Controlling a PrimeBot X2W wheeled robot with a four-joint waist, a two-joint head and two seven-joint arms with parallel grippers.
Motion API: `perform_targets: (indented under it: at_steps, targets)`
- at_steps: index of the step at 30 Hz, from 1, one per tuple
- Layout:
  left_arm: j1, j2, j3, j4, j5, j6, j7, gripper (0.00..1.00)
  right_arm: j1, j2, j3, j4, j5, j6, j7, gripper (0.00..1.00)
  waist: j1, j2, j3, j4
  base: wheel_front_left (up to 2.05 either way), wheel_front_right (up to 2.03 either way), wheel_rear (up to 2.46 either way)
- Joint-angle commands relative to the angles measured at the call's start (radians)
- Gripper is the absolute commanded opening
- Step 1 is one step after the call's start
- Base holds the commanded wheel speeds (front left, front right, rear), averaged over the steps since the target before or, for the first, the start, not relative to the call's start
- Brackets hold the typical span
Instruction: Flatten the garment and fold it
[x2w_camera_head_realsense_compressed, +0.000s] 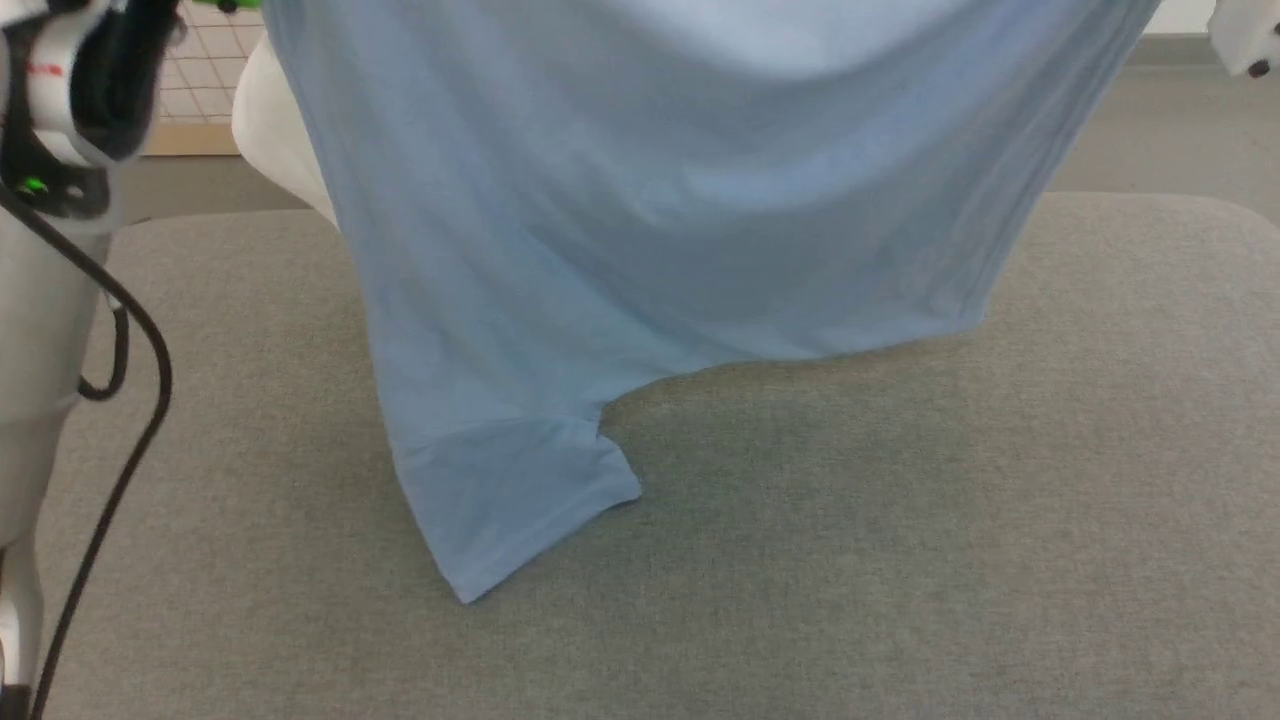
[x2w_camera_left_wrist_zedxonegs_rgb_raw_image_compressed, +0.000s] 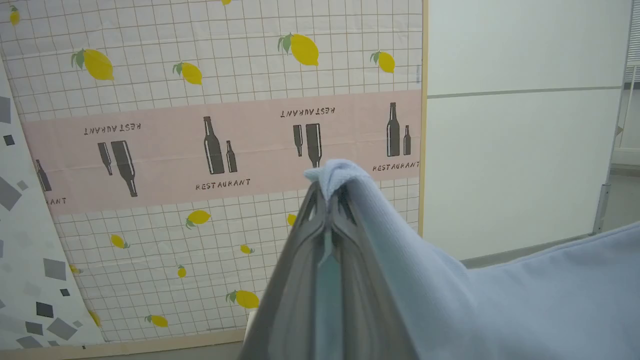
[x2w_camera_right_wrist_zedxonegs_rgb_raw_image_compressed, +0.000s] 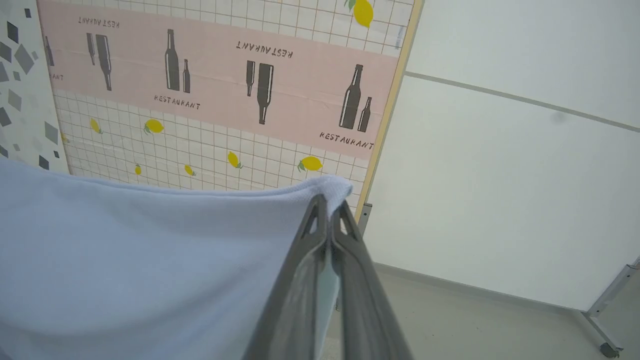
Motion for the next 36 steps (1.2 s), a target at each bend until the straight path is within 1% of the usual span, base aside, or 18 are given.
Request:
perform_targets:
  at_steps: [1,5,8,10,12,16,18,21,26,31,35,36]
  targets:
    - [-0.037,0.004,0.005,-0.007,-0.004,0.007,0.014,0.0,-0.024,-0.007,0.004,-0.01,0.009,-0.002,0.009,0.0,0.0001,-0.0001,0.008,-0.007,0.0,0.0,0.0]
    - [-0.083,0.01,0.01,-0.008,-0.017,0.02,0.073,0.0,-0.047,-0.016,0.014,-0.028,0.024,-0.002,0.049,0.0,0.0001,-0.0001,0.031,-0.02,0.0,0.0,0.0]
    - [-0.111,0.022,0.002,0.004,-0.009,0.019,0.102,0.0,-0.061,-0.021,0.019,-0.041,0.031,-0.002,0.077,0.0,0.0001,-0.0001,0.057,-0.029,0.0,0.0,0.0]
    - [-0.129,0.025,0.003,0.024,-0.005,0.02,0.107,0.0,-0.072,-0.022,0.021,-0.043,0.033,-0.002,0.089,0.0,0.0001,-0.0001,0.085,-0.036,0.0,0.0,0.0]
    - [-0.154,0.018,0.008,0.05,0.006,0.025,0.086,0.0,-0.089,-0.024,0.021,-0.034,0.026,-0.002,0.093,0.0,0.0001,-0.0001,0.122,-0.043,0.0,0.0,0.0]
    - [-0.245,-0.007,0.003,0.121,0.06,0.03,0.009,0.0,-0.163,-0.024,0.036,0.008,-0.002,-0.002,0.074,0.0,0.0001,-0.0001,0.213,-0.051,0.0,0.0,0.0]
    - [-0.315,-0.021,0.001,0.16,0.097,0.034,-0.04,0.0,-0.225,-0.019,0.046,0.041,-0.019,-0.002,0.052,0.0,0.0001,-0.0001,0.266,-0.056,0.0,0.0,0.0]
    - [-0.432,-0.055,0.004,0.219,0.144,0.045,-0.126,0.0,-0.332,-0.02,0.068,0.098,-0.06,-0.002,-0.012,0.0,0.0001,-0.0001,0.337,-0.058,0.0,0.0,0.0]
    - [-0.571,-0.106,0.0,0.314,0.196,0.054,-0.251,0.0,-0.491,-0.023,0.094,0.209,-0.121,-0.002,-0.123,0.0,0.0001,-0.0001,0.41,-0.038,0.0,0.0,0.0]
    - [-0.654,-0.13,0.001,0.399,0.217,0.041,-0.351,0.0,-0.608,-0.046,0.134,0.313,-0.166,-0.002,-0.221,0.0,0.0001,-0.0001,0.47,-0.005,0.0,0.0,0.0]
    - [-0.68,-0.135,0.005,0.439,0.218,0.014,-0.436,0.0,-0.674,-0.082,0.161,0.383,-0.194,-0.002,-0.29,0.0,0.0001,-0.0001,0.526,0.018,0.0,0.0,0.0]
    - [-0.677,-0.136,0.001,0.449,0.218,0.0,-0.463,0.0,-0.684,-0.093,0.17,0.404,-0.201,-0.002,-0.313,0.0,0.0001,-0.0001,0.538,0.023,0.0,0.0,0.0]
